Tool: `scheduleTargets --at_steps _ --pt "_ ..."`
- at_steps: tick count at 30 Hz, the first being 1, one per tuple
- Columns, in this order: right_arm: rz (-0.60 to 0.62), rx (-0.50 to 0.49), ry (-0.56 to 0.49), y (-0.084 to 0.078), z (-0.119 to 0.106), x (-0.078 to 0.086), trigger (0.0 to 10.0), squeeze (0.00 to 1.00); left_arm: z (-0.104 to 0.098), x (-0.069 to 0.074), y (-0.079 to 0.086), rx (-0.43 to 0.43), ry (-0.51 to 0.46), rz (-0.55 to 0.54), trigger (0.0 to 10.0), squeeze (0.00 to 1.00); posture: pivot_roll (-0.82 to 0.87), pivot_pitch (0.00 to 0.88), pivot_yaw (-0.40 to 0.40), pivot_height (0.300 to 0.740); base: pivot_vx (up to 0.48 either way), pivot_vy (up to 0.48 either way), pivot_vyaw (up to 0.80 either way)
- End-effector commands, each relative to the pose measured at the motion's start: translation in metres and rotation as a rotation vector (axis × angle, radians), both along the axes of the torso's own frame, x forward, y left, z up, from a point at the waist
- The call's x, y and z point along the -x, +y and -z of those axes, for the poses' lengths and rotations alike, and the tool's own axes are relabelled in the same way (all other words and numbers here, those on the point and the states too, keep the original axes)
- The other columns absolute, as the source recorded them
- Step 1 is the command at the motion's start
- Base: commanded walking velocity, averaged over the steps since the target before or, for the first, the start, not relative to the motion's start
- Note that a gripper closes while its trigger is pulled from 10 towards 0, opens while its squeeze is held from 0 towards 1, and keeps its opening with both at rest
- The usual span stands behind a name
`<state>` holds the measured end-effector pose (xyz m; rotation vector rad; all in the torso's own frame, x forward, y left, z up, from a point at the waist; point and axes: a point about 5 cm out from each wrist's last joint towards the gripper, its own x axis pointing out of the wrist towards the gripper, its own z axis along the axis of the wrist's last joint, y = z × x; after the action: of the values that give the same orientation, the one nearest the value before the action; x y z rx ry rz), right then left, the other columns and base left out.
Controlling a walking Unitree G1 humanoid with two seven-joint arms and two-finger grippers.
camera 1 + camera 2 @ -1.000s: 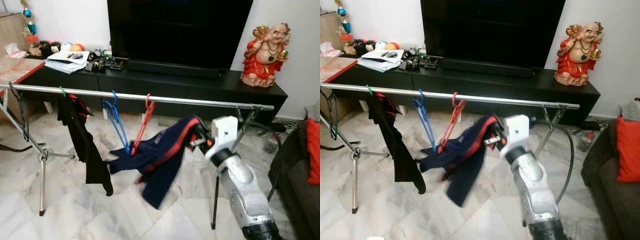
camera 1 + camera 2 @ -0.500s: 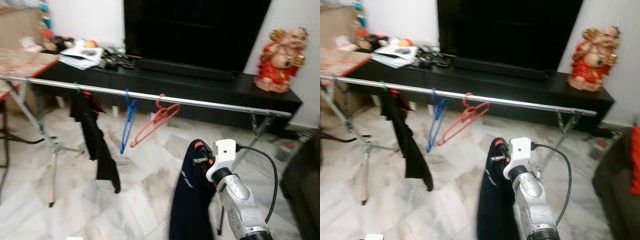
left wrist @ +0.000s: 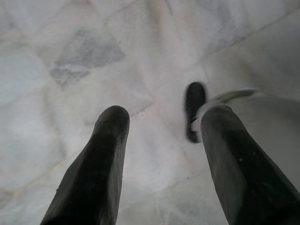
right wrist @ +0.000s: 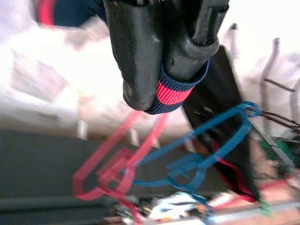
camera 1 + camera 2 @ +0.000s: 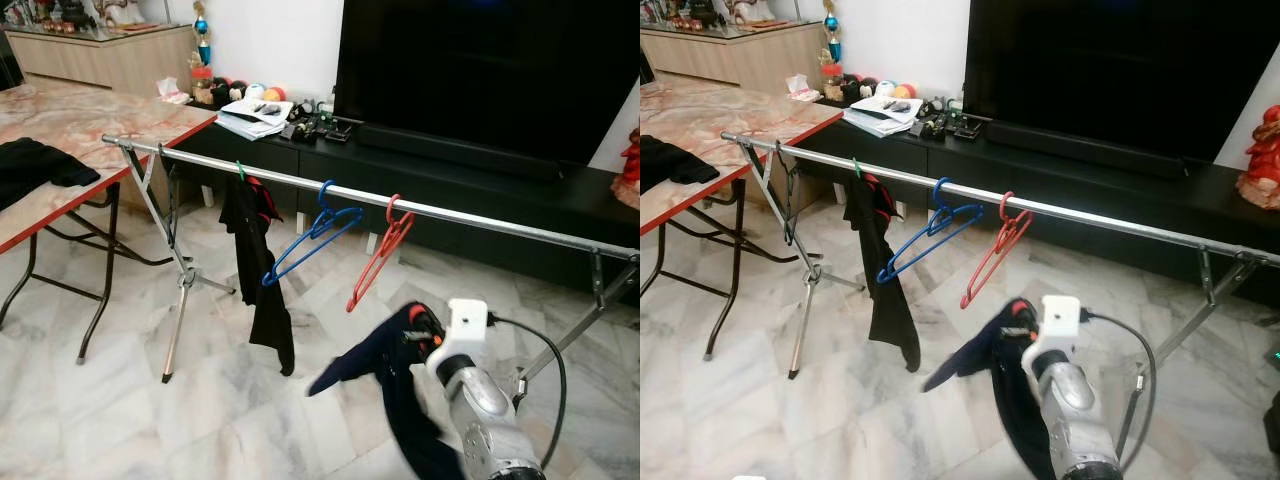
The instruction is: Hang hanger
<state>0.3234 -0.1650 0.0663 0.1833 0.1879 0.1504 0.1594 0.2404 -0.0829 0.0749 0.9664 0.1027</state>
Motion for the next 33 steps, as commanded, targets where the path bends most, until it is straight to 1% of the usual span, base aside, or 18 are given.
scheduleTargets --at_steps 1,2,4,5,9,12,18,22,32,33 --pt "0.052 -0.009 -0.019 -0.004 -0.003 -0.004 10.0 0.0 0.0 0.001 0.001 -0.005 0.003 -0.011 10.0 0.0 0.09 0.0 -0.067 0.74 0.0 0.0 0.0" --pt "0.092 -0.011 0.006 -0.008 0.002 -0.003 10.0 0.0 0.0 0.001 0.001 -0.005 0.003 -0.013 10.0 0.0 0.09 0.0 -0.068 0.74 0.0 0.0 0.0" --pt "0.129 -0.008 0.033 -0.012 0.006 -0.001 10.0 0.0 0.0 0.001 0.0 -0.006 0.006 -0.01 10.0 0.0 0.09 0.0 -0.07 0.74 0.0 0.0 0.0" --pt "0.183 -0.021 0.067 -0.018 0.014 0.002 10.0 0.0 0.001 0.001 0.0 -0.004 0.006 -0.013 10.0 0.0 0.09 0.0 -0.071 0.74 0.0 0.0 0.0" --pt "0.307 -0.061 0.145 -0.03 0.029 0.009 10.0 0.0 0.001 0.002 0.0 -0.001 0.007 -0.015 10.0 0.0 0.1 0.0 -0.071 0.74 0.0 0.0 0.0" --pt "0.356 -0.082 0.16 -0.035 0.035 0.014 10.0 0.0 0.001 0.002 0.0 -0.002 0.008 -0.015 10.0 0.0 0.1 0.0 -0.066 0.74 0.0 0.0 0.0" --pt "0.36 -0.098 0.138 -0.031 0.037 0.016 10.0 0.0 0.002 0.004 0.001 -0.005 0.013 -0.019 10.0 0.0 0.09 0.0 -0.057 0.74 0.0 0.0 0.0" --pt "0.376 -0.113 0.148 -0.03 0.039 0.016 10.0 0.0 0.002 0.005 0.001 -0.003 0.013 -0.025 10.0 0.0 0.09 0.0 -0.054 0.74 0.0 0.416 0.0" --pt "0.375 -0.118 0.122 -0.029 0.037 0.014 10.0 0.0 0.002 0.006 0.002 -0.008 0.016 -0.014 10.0 0.0 0.09 0.0 -0.051 0.74 0.0 0.48 -0.74" --pt "0.377 -0.112 0.112 -0.029 0.035 0.013 10.0 0.0 0.002 0.006 0.002 -0.009 0.016 -0.012 10.0 0.0 0.09 0.0 -0.051 0.74 0.0 0.48 0.0"
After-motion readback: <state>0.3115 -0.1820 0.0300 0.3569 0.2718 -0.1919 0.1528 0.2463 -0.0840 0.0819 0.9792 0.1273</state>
